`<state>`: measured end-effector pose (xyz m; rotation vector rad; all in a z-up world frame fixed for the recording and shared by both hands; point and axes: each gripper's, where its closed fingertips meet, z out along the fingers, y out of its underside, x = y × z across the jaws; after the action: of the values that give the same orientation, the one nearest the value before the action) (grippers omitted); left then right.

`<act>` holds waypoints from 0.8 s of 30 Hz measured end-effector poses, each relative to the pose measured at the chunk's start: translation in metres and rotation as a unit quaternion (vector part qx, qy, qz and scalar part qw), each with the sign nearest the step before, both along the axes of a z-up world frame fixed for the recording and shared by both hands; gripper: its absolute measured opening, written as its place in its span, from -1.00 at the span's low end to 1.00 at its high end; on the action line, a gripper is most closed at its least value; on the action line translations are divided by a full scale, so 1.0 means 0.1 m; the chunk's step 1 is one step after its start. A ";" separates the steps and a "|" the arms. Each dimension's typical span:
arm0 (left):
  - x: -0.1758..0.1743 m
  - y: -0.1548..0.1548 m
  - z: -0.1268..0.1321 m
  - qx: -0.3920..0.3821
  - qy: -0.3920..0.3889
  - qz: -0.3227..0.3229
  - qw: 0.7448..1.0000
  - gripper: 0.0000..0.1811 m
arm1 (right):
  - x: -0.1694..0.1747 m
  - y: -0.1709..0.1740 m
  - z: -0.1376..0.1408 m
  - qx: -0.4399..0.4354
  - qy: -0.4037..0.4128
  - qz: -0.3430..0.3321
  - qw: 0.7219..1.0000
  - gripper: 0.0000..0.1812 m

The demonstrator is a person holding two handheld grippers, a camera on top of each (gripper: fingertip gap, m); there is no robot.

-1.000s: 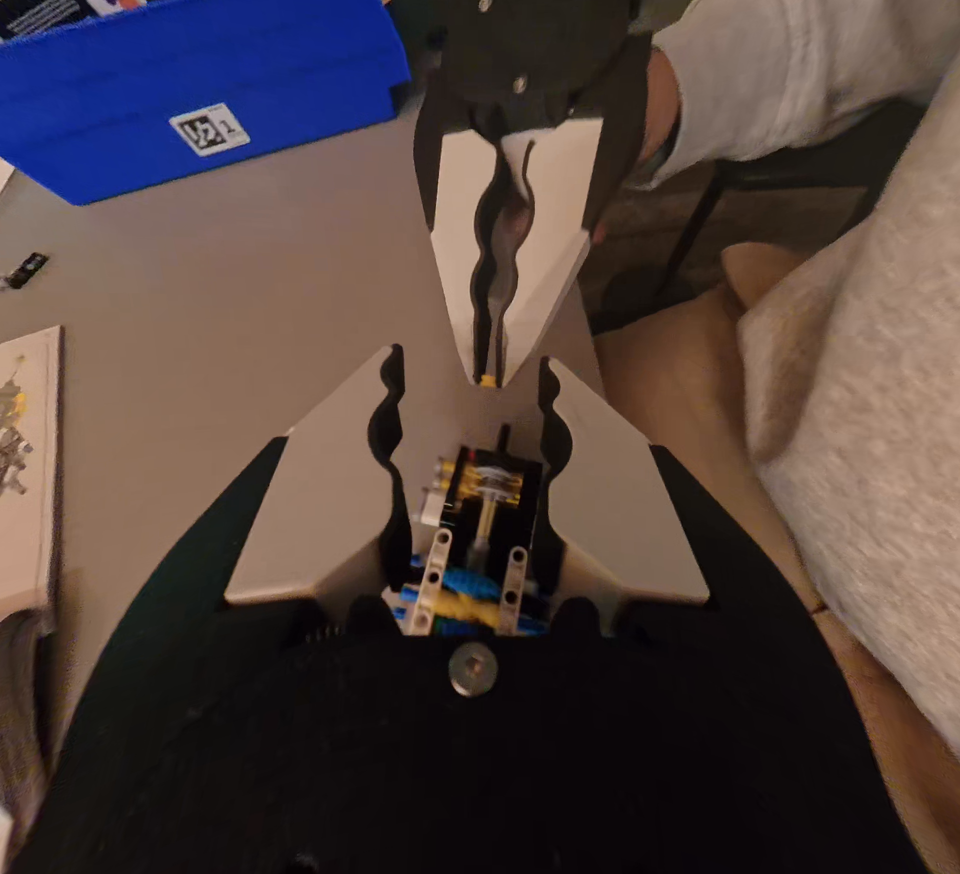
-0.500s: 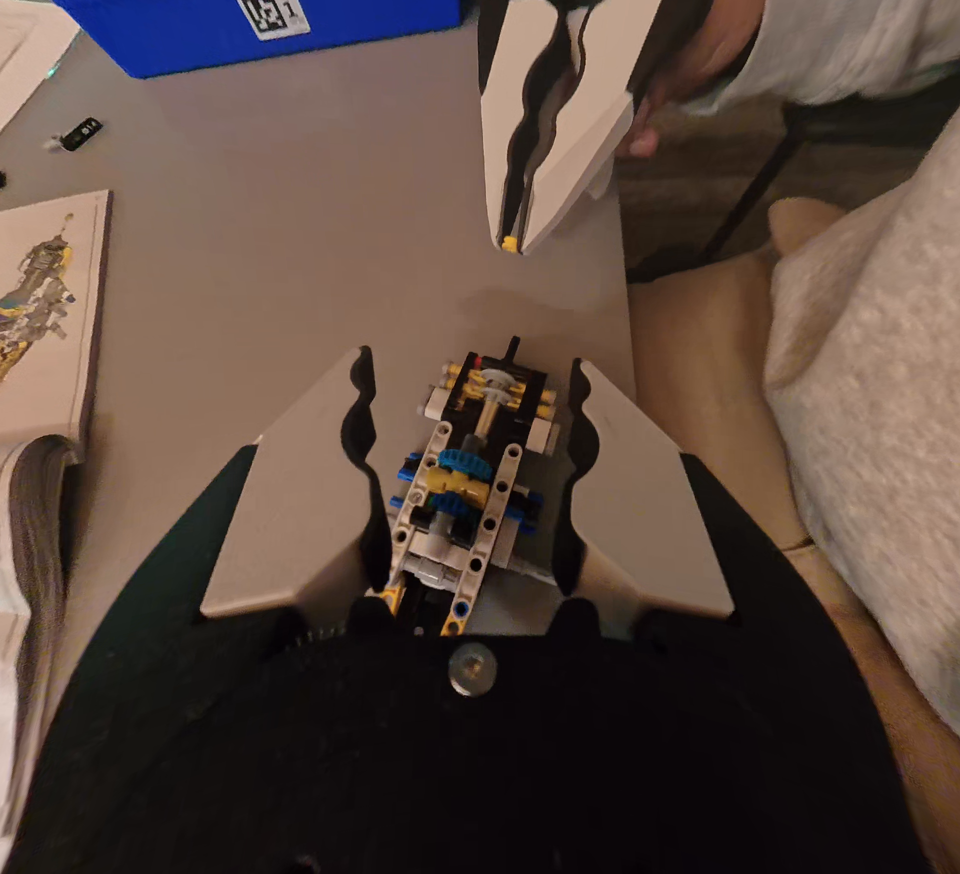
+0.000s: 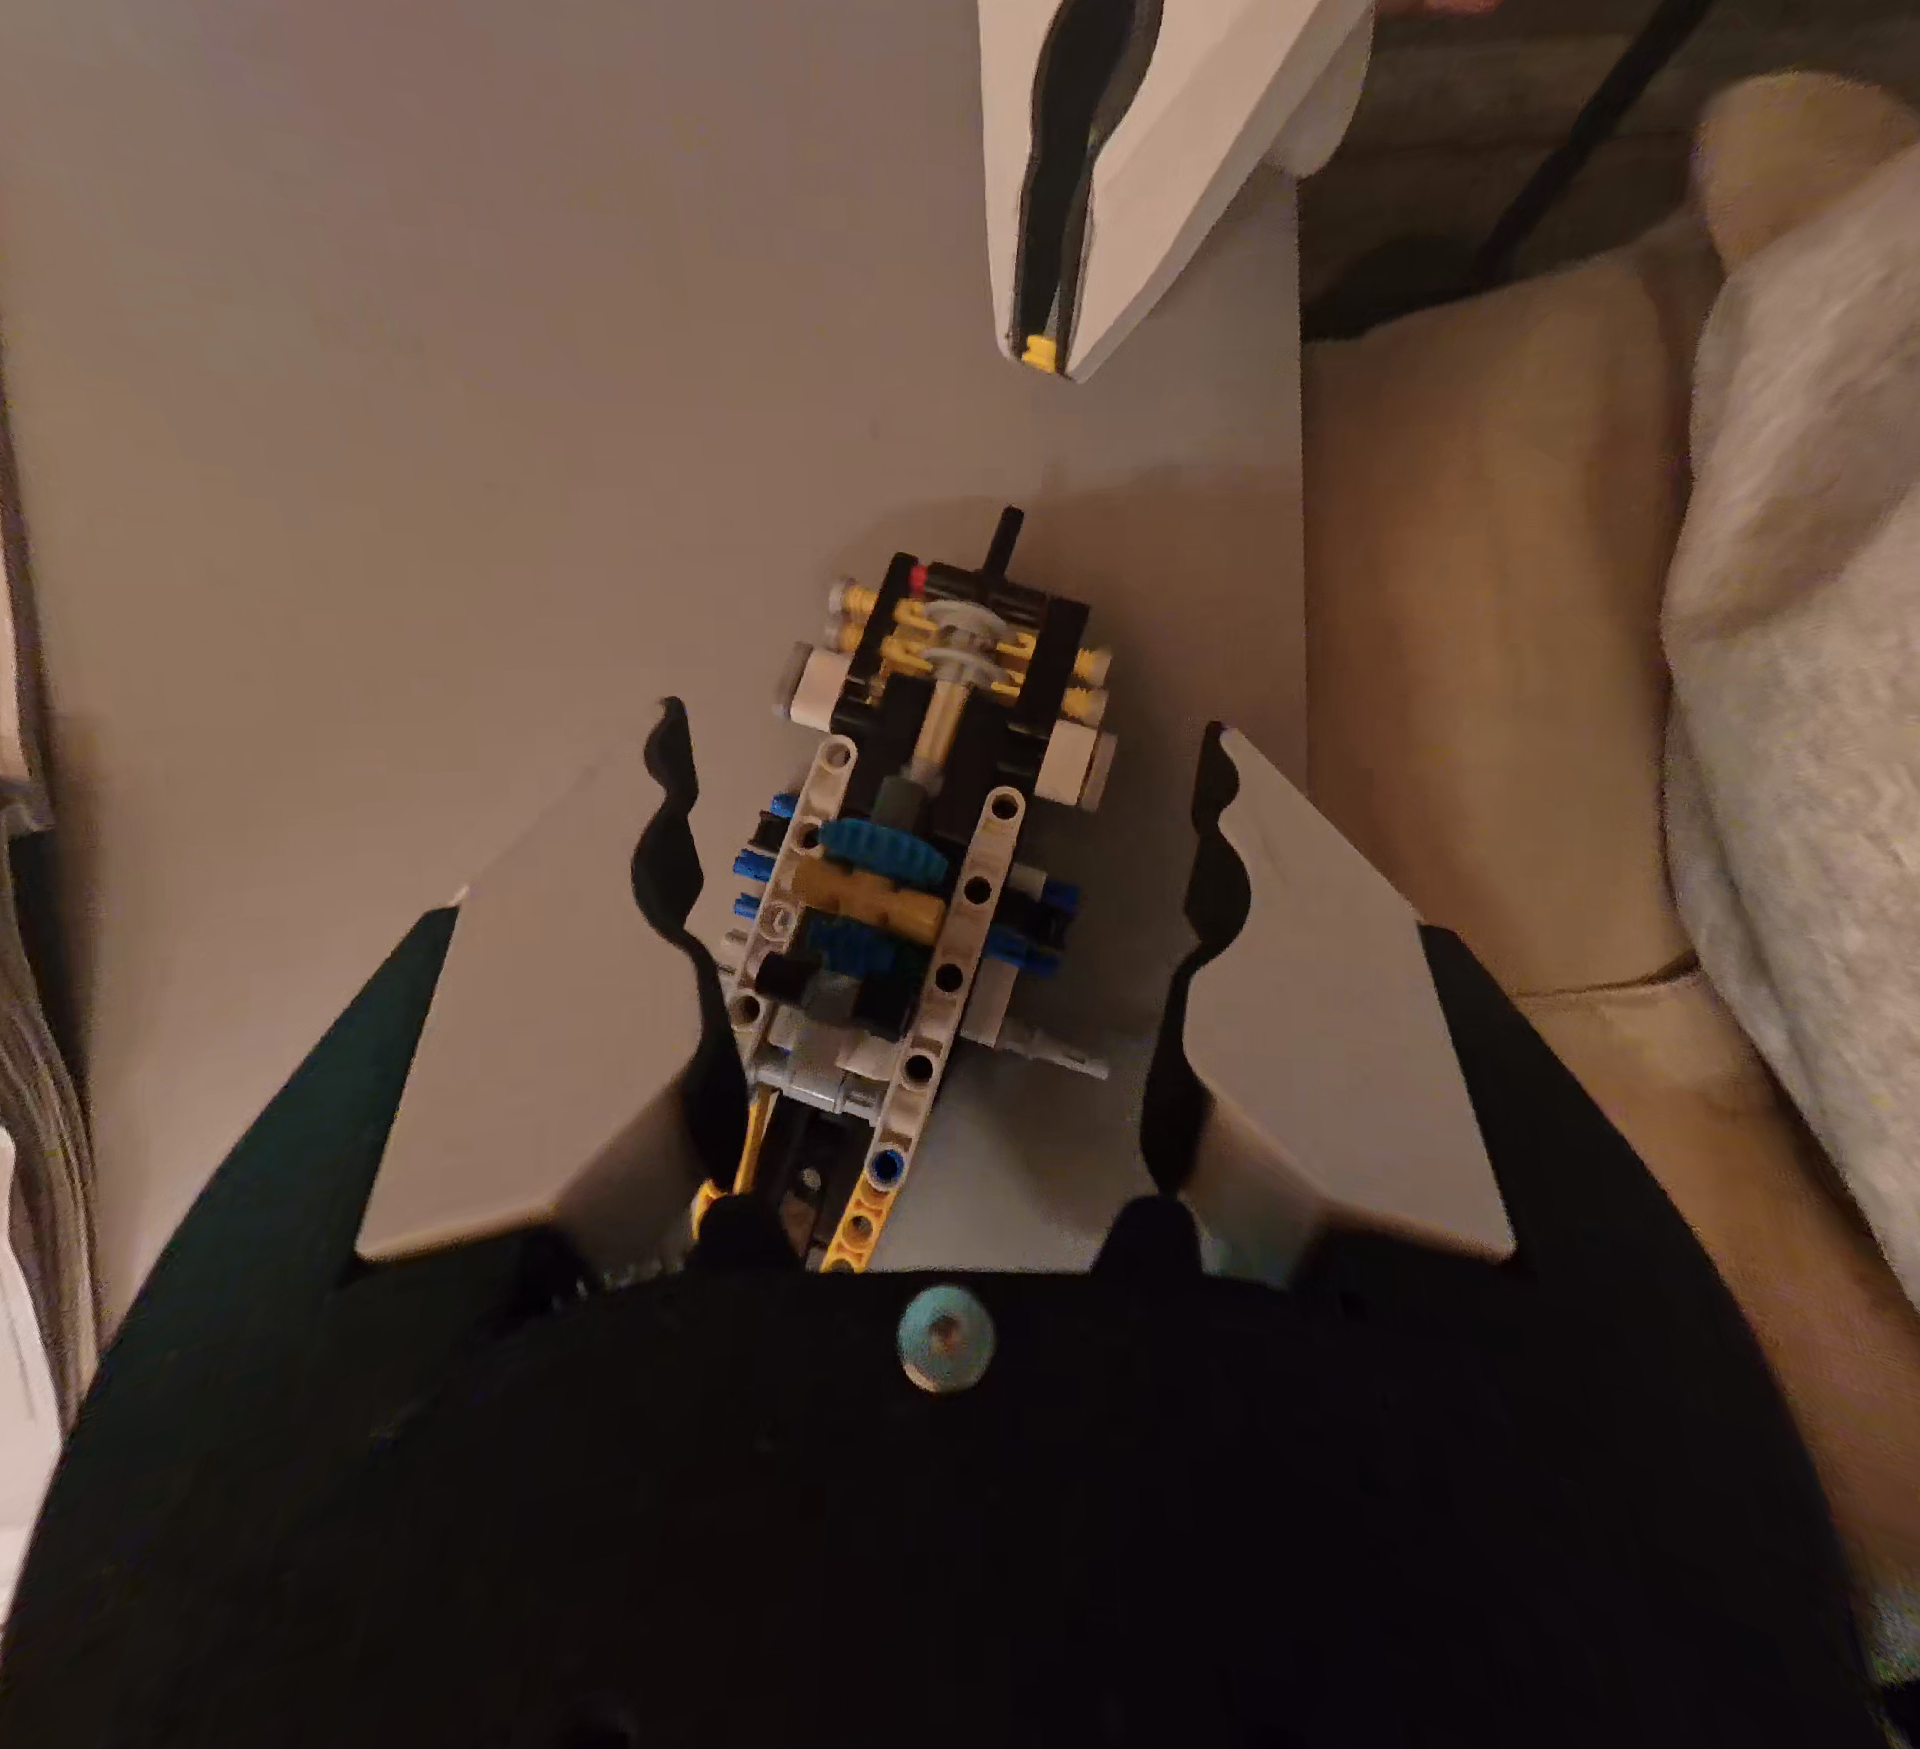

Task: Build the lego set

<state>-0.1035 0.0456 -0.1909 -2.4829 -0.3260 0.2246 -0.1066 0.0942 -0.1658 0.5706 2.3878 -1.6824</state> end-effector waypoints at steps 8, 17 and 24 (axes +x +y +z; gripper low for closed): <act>0.00 -0.02 -0.22 -0.099 -0.025 -0.098 0.990 0.03 | 0.07 0.00 -0.10 0.013 -0.016 0.021 1.000 -0.94; -0.01 -0.04 -0.24 -0.116 -0.061 -0.136 0.982 -0.17 | 0.10 0.01 -0.14 0.019 -0.016 0.030 0.999 -0.94; 0.00 0.02 0.14 0.014 -0.042 -0.102 0.994 -0.18 | 0.01 -0.01 0.31 -0.089 0.027 0.006 0.996 -0.94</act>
<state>-0.1031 0.0481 -0.1771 -2.4816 -0.1080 0.0302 -0.1055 0.0933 -0.1349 0.4878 2.2402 -1.9040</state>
